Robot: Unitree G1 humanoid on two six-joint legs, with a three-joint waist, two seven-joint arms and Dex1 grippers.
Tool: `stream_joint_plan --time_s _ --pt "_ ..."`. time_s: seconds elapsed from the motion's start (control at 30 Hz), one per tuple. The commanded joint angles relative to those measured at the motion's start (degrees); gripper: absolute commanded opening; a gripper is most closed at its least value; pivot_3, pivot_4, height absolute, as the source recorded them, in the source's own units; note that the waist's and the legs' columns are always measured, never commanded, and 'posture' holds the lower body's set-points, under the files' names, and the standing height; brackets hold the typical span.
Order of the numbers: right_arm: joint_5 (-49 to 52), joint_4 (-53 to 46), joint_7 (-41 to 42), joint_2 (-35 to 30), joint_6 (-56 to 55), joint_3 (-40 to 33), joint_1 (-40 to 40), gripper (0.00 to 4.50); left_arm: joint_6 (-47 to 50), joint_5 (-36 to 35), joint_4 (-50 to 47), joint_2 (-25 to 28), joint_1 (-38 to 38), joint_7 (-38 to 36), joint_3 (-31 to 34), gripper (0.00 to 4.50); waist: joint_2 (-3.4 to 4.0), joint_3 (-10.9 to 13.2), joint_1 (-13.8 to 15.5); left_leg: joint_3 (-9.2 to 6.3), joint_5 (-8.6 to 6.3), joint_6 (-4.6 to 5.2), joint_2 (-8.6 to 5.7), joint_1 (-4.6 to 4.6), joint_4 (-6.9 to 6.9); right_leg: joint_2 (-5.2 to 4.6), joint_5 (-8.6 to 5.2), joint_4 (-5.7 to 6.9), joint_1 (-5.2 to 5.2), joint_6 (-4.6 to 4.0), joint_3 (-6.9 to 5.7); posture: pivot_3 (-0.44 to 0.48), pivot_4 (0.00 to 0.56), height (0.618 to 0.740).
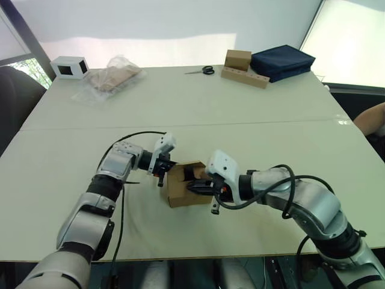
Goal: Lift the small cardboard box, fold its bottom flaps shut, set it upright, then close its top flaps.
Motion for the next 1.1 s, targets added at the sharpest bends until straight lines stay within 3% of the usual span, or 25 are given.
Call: stream_joint_plan --time_s 0.03,0.37,0.57,0.8,1.1 --pt "0.7 0.1 -0.1 1.0 0.7 -0.9 0.4 0.00 0.0 -0.7 -2.1 0.7 0.3 0.1 0.9 0.07 0.00 0.0 0.0 0.00 0.00 0.00 0.00 0.00 0.00 0.00 0.00 0.00 0.00 0.00 0.00 0.000 0.150 0.740" --pt "3.1 1.0 -0.1 3.2 3.0 -3.4 0.9 0.00 -0.7 -0.9 -2.6 1.2 0.7 3.4 2.6 0.07 0.00 0.0 0.0 0.00 0.00 0.00 0.00 0.00 0.00 0.00 0.00 0.00 0.00 0.00 0.00 0.000 0.150 0.740" --pt "3.4 0.8 0.7 2.4 2.2 -4.1 1.0 0.00 2.6 -4.7 -3.1 5.4 -1.3 8.8 10.8 0.07 0.00 0.0 -0.2 -0.02 -0.01 0.01 0.01 0.00 -0.01 0.01 0.00 0.02 -0.03 0.00 0.00 0.000 0.150 0.740" --pt "3.3 0.5 1.0 2.9 1.1 -4.3 1.9 0.00 17.5 -12.8 -32.2 14.9 11.7 12.5 17.1 0.07 0.02 0.0 -1.4 -0.02 0.03 -0.06 0.00 0.00 -0.06 -0.06 0.00 -0.01 -0.01 0.00 0.01 0.000 0.150 0.740" --pt "3.7 0.0 1.2 3.4 0.5 -4.0 3.3 0.00 34.4 -27.1 -60.1 21.1 28.0 18.3 22.0 0.07 0.03 0.0 -1.3 -0.05 -0.02 0.02 0.03 0.03 -0.07 -0.07 0.00 0.00 0.04 0.00 -0.01 0.000 0.150 0.740"
